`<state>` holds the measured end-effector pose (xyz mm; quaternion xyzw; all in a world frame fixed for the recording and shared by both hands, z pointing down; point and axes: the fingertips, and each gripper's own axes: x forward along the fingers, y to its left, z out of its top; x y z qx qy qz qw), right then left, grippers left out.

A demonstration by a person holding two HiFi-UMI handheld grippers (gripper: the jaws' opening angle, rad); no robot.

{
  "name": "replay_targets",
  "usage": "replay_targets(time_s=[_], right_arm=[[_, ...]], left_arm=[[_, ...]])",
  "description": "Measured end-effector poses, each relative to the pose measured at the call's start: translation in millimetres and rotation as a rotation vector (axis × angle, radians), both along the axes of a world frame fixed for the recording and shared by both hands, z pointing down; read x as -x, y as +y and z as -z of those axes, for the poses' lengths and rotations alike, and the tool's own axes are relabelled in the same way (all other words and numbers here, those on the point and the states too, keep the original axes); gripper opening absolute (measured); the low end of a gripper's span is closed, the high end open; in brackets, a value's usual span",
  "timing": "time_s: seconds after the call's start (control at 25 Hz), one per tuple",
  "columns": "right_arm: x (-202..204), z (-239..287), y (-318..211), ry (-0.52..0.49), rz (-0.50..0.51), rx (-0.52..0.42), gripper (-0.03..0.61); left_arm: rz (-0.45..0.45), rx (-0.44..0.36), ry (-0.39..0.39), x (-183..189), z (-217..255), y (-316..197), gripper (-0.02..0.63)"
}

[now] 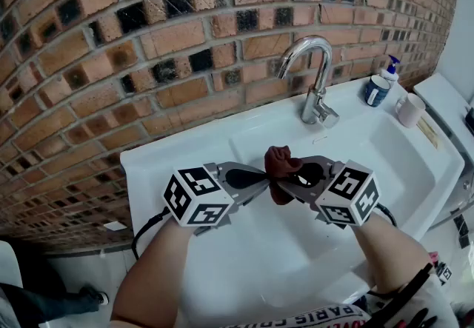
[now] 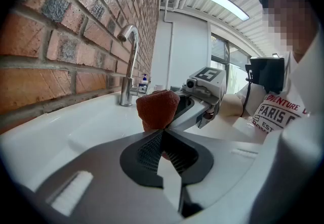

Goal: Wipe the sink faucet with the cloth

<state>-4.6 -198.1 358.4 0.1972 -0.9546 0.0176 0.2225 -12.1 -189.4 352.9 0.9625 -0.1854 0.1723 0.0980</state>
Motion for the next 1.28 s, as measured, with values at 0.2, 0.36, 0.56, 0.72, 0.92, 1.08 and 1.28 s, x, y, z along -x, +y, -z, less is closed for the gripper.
replay_targets(time_s=[0.2,0.36,0.56,0.72,0.92,1.08,1.28], right_arm=[[-0.2,-3.5,-0.7,0.012,-0.004,0.002,0.087],[-0.2,-4.7,-0.9,0.020,-0.008,0.001,0.087],[-3.0,2.4,-4.8,0.033,-0.029,-0.038,0.087],[-4.7,17.3,-10.7,0.033,-0.059,-0.096,0.087],[-0.5,46.0,-15.8,0.038,-0.074,-0.187,0.087],[4.5,82.4,-27.2,0.030,-0.084,-0.263,0.089],[12.4,131.1,-45.9,0.016,-0.096,-0.345,0.089]], left_arm=[[0.002,0.001,-0.001,0.2,-0.2,0.4,0.000],[0.003,0.001,0.000,0.1,-0.2,0.6,0.000],[0.003,0.002,0.000,0.0,-0.6,0.9,0.000],[0.003,0.002,-0.001,0.6,-0.6,0.8,0.000],[0.004,0.003,0.001,0.3,-0.8,1.1,0.000],[0.003,0.000,-0.001,0.0,0.0,1.0,0.000],[0.003,0.000,0.001,-0.7,-0.3,1.3,0.000]])
